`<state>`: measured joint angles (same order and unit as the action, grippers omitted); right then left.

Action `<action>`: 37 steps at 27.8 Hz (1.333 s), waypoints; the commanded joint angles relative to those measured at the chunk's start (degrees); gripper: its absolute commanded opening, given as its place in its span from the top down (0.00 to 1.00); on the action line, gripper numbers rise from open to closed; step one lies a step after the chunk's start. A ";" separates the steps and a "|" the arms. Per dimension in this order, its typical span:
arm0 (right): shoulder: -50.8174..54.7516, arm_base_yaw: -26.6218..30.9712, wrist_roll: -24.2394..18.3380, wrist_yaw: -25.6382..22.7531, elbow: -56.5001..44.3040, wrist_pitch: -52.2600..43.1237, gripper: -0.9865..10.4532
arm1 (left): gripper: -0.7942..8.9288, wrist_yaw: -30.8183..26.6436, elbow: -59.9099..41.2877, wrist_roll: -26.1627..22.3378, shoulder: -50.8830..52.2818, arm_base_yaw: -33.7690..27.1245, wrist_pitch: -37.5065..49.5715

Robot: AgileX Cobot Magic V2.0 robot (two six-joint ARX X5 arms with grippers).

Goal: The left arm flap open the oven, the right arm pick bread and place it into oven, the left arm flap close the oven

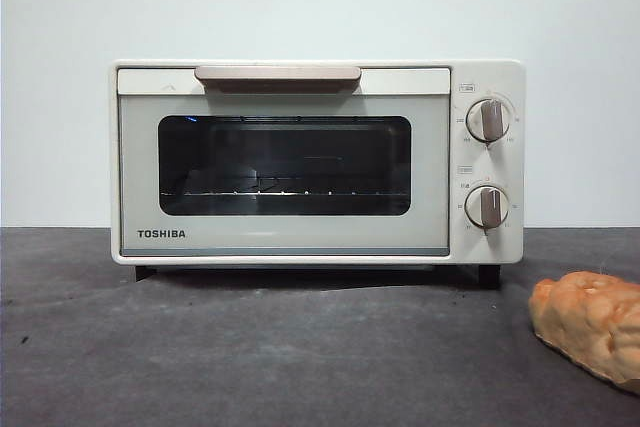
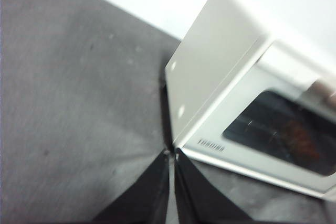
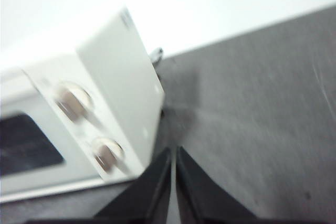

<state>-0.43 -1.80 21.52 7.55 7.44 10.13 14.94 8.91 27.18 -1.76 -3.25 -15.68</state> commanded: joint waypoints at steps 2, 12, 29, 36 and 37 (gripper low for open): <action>-1.70 0.04 0.72 0.15 6.58 3.21 0.90 | 0.90 0.37 6.69 0.24 -2.93 -0.11 -2.93; -16.04 0.04 -7.15 7.82 26.49 17.99 0.90 | 0.90 7.54 26.97 -13.73 -16.57 -0.11 -18.58; -35.08 -3.52 -20.72 12.59 49.16 47.63 0.90 | 0.90 14.75 44.76 -29.16 -30.42 4.98 -41.94; -35.08 -4.13 -18.82 12.59 49.16 47.82 0.63 | 0.90 14.75 44.76 -29.16 -30.38 5.14 -41.94; -35.08 -4.13 -18.45 12.59 49.16 47.82 0.54 | 0.90 14.75 44.76 -29.16 -30.38 5.14 -41.94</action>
<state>-35.29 -5.74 2.22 19.94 55.46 58.22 29.54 52.56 -0.97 -31.88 1.78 -58.11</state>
